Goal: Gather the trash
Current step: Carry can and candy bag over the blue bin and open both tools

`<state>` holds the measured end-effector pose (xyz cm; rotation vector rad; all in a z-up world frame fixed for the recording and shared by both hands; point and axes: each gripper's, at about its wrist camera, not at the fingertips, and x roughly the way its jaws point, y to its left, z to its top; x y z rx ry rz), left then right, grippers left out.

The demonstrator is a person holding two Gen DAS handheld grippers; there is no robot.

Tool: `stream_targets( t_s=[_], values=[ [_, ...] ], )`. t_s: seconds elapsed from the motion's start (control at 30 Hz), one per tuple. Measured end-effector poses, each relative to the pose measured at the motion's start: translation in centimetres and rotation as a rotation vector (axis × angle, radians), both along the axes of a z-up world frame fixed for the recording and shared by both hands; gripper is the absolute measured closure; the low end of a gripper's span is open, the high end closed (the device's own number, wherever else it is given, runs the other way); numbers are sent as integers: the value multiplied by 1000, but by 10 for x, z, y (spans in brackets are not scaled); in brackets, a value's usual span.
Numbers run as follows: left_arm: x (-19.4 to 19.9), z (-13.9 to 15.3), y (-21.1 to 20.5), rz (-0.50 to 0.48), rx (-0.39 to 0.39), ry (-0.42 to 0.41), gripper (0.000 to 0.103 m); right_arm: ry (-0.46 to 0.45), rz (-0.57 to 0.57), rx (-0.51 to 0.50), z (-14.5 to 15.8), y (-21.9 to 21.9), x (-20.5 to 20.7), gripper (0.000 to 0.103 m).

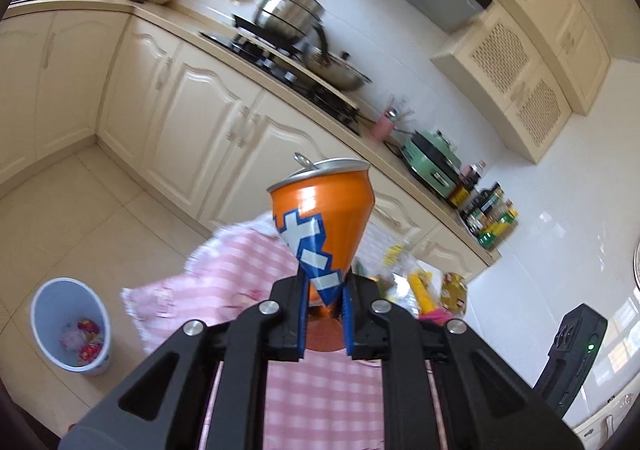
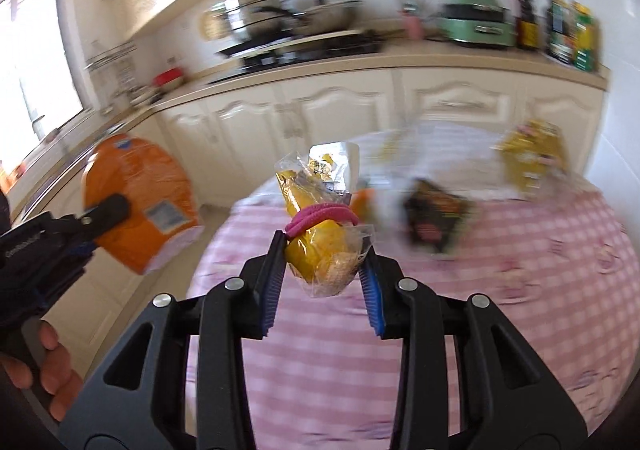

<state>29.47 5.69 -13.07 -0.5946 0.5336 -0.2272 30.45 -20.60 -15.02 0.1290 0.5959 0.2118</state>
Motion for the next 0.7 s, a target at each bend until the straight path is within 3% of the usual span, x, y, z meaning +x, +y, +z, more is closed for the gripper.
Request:
stream_targets(
  t_s=[0.33, 0.47, 0.7],
  values=[
    [-36, -29, 146, 204, 8, 65, 90, 53, 265, -41, -33, 181, 13, 68],
    [-45, -59, 204, 284, 7, 138, 90, 106, 349, -71, -66, 245, 24, 68],
    [-30, -126, 259, 353, 34, 299, 90, 218, 427, -121, -137, 316, 53, 68]
  ],
)
